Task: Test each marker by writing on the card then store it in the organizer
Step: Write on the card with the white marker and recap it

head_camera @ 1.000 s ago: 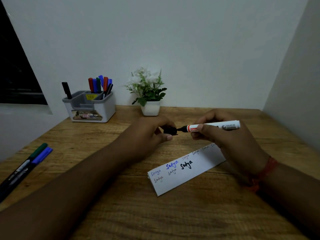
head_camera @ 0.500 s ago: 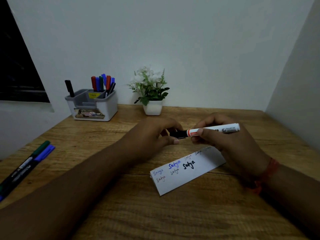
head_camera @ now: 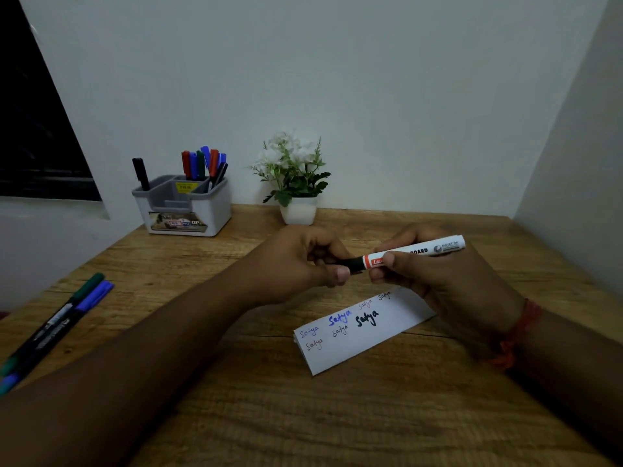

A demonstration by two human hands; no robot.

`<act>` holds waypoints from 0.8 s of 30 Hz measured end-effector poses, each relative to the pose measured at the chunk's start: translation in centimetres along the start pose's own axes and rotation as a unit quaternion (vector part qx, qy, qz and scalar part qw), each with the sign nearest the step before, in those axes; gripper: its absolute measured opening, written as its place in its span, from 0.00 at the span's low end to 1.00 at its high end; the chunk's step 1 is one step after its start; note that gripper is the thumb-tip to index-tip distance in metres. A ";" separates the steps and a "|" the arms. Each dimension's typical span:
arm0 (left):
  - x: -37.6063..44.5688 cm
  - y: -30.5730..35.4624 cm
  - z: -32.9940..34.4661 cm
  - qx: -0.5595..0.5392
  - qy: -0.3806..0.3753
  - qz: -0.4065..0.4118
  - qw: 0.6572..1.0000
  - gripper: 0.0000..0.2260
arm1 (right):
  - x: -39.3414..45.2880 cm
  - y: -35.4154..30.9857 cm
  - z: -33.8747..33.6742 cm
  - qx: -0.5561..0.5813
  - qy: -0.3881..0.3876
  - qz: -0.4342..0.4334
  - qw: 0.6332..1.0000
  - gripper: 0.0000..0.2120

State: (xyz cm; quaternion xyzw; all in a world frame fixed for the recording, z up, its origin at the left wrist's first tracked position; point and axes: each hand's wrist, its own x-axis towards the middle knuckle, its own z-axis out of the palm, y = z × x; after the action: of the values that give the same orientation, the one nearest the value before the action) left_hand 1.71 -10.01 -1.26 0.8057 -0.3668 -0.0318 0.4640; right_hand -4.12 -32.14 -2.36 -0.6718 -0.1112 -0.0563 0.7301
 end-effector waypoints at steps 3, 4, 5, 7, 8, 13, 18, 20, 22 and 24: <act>0.1 -0.1 0.2 0.003 0.014 -0.018 1.000 0.08 | 0.2 0.1 0.2 0.020 0.002 0.008 1.000 0.10; 0.2 -0.2 0.2 0.033 0.018 -0.023 0.999 0.08 | 0.2 0.0 0.3 0.014 0.001 0.009 1.000 0.09; 0.3 -0.3 0.1 0.065 0.022 -0.027 0.997 0.08 | 0.3 0.1 0.5 0.005 0.004 0.005 1.000 0.09; 0.2 -0.1 -0.4 0.123 0.026 -0.028 0.992 0.12 | 0.5 0.0 0.8 -0.007 0.021 -0.007 1.000 0.10; 0.0 -0.1 -0.7 0.160 0.024 -0.029 0.986 0.16 | 0.8 0.0 1.0 -0.007 0.032 -0.011 0.999 0.11; -0.3 -0.5 -3.2 0.397 -0.020 -0.085 0.913 0.34 | 2.6 -0.5 2.0 0.027 0.078 0.022 0.996 0.18; -1.6 -0.5 -6.3 0.448 -0.002 -0.123 0.885 0.35 | 5.0 -1.0 5.3 -0.034 0.045 0.097 0.994 0.13; -3.0 -1.3 -8.0 0.474 0.004 -0.138 0.870 0.35 | 6.3 -1.0 7.1 -0.075 0.006 0.133 0.988 0.11; -4.8 -2.5 -10.0 0.502 0.008 -0.164 0.849 0.38 | 7.6 -0.9 9.3 -0.128 -0.042 0.147 0.980 0.10; -6.8 -3.9 -12.1 0.516 0.011 -0.194 0.834 0.42 | 9.0 -0.5 11.6 -0.181 -0.077 0.124 0.972 0.09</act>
State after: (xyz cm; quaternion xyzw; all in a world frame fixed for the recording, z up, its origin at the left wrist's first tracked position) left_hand 3.63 4.17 0.66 0.9830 -0.1612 0.0820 -0.0307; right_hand 3.46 -20.04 1.09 -0.8038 -0.0708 0.0679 0.5867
